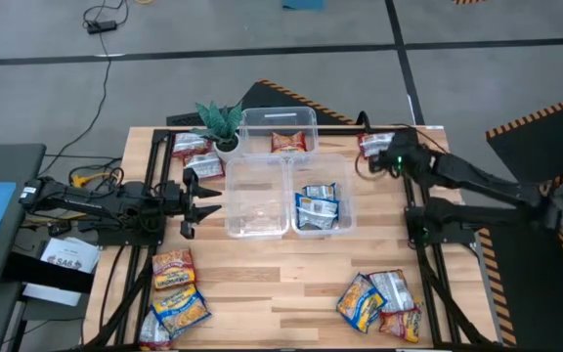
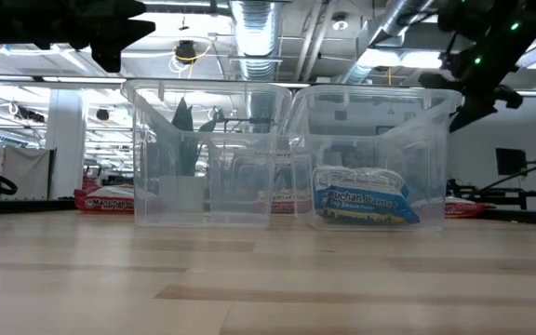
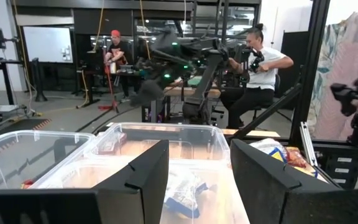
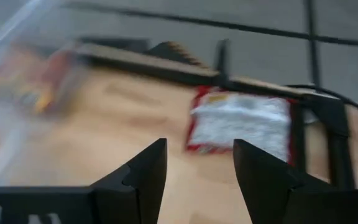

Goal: Sort Maruchan noodles
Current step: Put the red noodle pack into the top transparent bin

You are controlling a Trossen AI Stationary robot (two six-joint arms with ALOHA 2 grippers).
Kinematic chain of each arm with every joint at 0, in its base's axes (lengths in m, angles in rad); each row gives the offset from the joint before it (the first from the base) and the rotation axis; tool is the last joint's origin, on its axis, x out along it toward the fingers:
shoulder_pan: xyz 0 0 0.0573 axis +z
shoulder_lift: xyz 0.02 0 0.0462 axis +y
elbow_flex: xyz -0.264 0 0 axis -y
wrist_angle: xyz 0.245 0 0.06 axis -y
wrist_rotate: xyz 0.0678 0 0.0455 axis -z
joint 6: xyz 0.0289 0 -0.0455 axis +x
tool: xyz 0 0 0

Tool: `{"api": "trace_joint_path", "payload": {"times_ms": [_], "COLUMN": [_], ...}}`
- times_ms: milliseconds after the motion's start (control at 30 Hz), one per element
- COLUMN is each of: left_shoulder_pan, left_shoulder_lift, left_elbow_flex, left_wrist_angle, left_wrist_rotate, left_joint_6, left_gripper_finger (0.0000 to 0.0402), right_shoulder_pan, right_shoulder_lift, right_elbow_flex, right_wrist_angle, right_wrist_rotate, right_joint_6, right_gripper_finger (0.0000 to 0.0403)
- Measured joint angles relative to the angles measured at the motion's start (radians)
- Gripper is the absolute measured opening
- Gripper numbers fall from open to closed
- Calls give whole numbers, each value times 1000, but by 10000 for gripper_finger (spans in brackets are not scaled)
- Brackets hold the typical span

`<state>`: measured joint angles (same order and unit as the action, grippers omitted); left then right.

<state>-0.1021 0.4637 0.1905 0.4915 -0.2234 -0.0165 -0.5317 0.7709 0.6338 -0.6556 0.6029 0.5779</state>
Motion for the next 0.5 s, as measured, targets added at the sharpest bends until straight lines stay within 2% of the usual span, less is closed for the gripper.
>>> {"api": "trace_joint_path", "payload": {"times_ms": [167,333,400,500], "left_shoulder_pan": [0,0,0,0], "left_shoulder_lift": [0,0,0,0], "left_elbow_flex": [0,0,0,0], "left_wrist_angle": [0,-1,-1,-1], "left_wrist_rotate": [0,-1,-1,-1], "left_joint_6": [-4,-2,-2,0], "left_gripper_finger": [160,160,160,160], "right_shoulder_pan": [-211,-346,-365,-339], "right_shoulder_lift": [96,250,307,372], "right_elbow_flex": [-43,-103,-106,-106], "right_wrist_angle": [128,268,297,337], "right_wrist_rotate": [-83,-152,-117,-5], "right_joint_6": [-4,9,51,112], "right_gripper_finger": [205,205,204,204]}}
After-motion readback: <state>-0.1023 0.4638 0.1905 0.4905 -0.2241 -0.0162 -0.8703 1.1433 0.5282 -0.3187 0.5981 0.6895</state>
